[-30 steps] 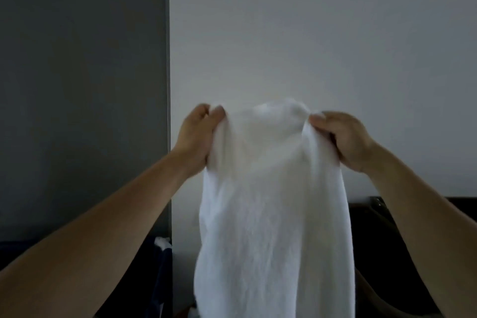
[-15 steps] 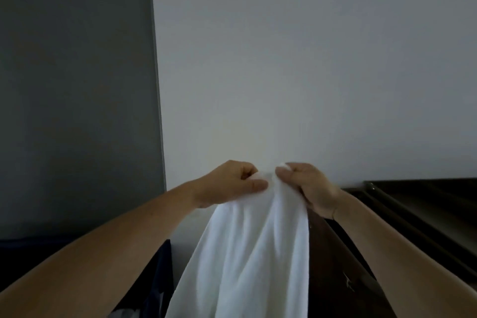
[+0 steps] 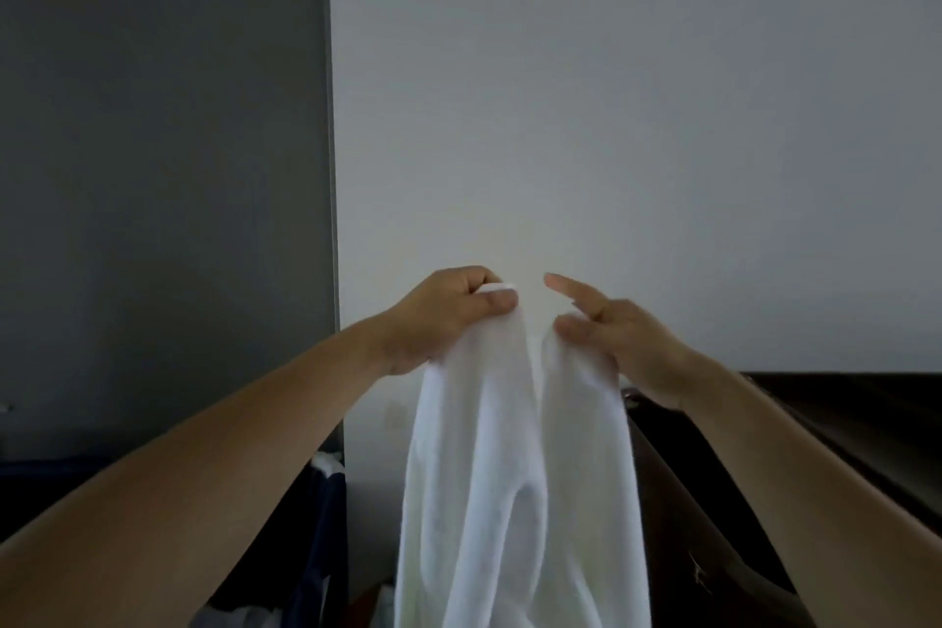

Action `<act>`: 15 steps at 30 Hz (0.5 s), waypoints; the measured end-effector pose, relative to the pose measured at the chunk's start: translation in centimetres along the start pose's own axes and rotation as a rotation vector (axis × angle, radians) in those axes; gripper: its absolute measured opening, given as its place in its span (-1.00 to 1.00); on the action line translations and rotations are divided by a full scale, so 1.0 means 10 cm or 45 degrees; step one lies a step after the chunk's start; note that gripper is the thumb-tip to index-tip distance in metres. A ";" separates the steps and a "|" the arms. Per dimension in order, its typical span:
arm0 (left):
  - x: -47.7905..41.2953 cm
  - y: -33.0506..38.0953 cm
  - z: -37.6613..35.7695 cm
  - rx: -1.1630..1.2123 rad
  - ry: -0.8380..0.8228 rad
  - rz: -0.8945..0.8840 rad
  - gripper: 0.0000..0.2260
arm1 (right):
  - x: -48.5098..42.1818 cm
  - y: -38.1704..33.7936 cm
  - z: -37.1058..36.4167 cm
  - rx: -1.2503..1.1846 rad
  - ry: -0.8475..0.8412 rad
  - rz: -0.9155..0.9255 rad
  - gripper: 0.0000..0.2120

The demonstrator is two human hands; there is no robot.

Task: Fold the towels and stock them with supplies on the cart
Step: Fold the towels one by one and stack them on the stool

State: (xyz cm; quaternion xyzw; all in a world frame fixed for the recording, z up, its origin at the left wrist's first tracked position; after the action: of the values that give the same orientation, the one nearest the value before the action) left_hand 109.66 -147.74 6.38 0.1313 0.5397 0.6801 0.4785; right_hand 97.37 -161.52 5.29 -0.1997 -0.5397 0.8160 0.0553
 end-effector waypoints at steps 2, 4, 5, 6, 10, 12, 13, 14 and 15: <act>-0.06 0.17 -0.15 -0.092 -0.078 -0.080 -0.86 | 0.12 0.17 -0.27 -0.126 -0.137 -0.107 -0.63; -0.06 0.17 -0.24 -0.186 -0.124 -0.090 -0.87 | 0.20 0.32 -0.39 -0.162 -0.140 -0.193 -0.68; -0.03 0.10 -0.27 -0.222 -0.150 -0.082 -0.88 | 0.22 0.36 -0.37 -0.150 -0.087 -0.199 -0.71; 0.01 -0.01 -0.28 -0.229 -0.172 -0.055 -0.87 | 0.22 0.36 -0.33 -0.134 -0.020 -0.178 -0.75; 0.22 -0.58 -0.27 -0.220 -0.192 0.136 -0.67 | 0.12 0.05 -0.15 -0.174 0.240 0.033 -0.72; 0.32 -0.84 -0.26 -0.269 -0.232 0.192 -0.68 | 0.05 -0.21 -0.08 -0.217 0.320 0.139 -0.72; 0.36 -0.95 -0.24 -0.245 -0.216 0.225 -0.70 | 0.02 -0.34 -0.02 -0.236 0.366 0.196 -0.72; 0.40 -1.04 -0.19 -0.217 -0.175 0.255 -0.72 | -0.01 -0.45 0.06 -0.258 0.427 0.247 -0.72; 0.41 -1.10 -0.12 -0.213 -0.113 0.273 -0.74 | -0.02 -0.55 0.16 -0.267 0.497 0.289 -0.71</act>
State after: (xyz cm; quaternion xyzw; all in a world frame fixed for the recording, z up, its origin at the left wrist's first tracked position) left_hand 112.34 -145.63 -4.96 0.1778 0.4423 0.7636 0.4356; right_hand 96.30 -160.67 10.85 -0.4177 -0.5746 0.7024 0.0456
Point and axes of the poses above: each hand's wrist, its own x-axis away from the middle knuckle, its own z-axis out of the back of the hand, y = z × x, the point moved 7 cm from there along -x, towards the middle knuckle, and after that the axes turned 3 degrees about -x, right-handed, at the moved point
